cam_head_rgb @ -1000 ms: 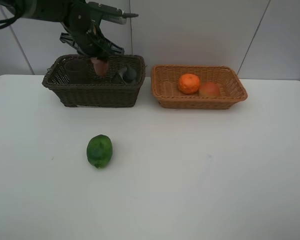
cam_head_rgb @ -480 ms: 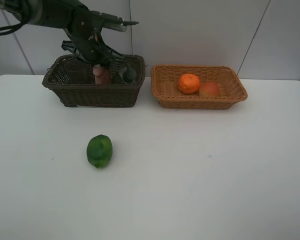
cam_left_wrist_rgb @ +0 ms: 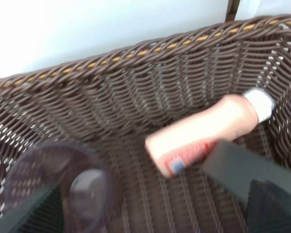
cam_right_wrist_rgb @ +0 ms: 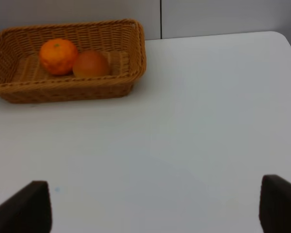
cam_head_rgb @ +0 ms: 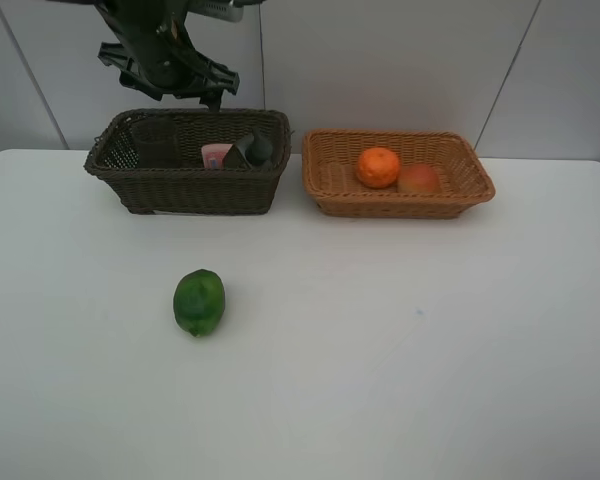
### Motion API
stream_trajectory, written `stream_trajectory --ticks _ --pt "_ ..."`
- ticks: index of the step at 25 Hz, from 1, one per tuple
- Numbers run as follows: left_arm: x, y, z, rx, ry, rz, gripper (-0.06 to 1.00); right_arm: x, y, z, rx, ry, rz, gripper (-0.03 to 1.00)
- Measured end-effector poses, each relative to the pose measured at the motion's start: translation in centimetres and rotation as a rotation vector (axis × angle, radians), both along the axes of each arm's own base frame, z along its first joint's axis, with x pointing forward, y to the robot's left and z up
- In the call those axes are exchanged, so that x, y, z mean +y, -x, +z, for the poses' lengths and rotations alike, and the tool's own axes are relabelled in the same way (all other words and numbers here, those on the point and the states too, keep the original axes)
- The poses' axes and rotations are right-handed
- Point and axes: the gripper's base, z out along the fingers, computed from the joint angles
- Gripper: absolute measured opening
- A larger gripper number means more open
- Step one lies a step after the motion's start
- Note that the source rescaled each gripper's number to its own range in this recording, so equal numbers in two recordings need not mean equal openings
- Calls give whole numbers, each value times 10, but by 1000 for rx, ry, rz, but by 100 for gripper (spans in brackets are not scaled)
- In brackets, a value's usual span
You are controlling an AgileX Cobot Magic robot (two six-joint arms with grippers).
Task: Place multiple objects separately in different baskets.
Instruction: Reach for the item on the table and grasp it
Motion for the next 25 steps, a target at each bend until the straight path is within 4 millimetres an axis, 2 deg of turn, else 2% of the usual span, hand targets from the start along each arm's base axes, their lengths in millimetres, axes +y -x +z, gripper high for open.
stream_trajectory --ticks 5,9,18,22,25 --pt "-11 26 22 73 -42 11 98 0 0 0 0 0 0 88" --pt "-20 53 26 131 -30 -1 98 0 0 0 0 0 0 88" --pt "-17 120 -26 387 4 32 98 0 0 0 0 0 0 88" --pt "-14 135 -45 488 47 91 98 0 0 0 0 0 0 88" --pt "-14 139 -48 524 85 148 98 0 0 0 0 0 0 88"
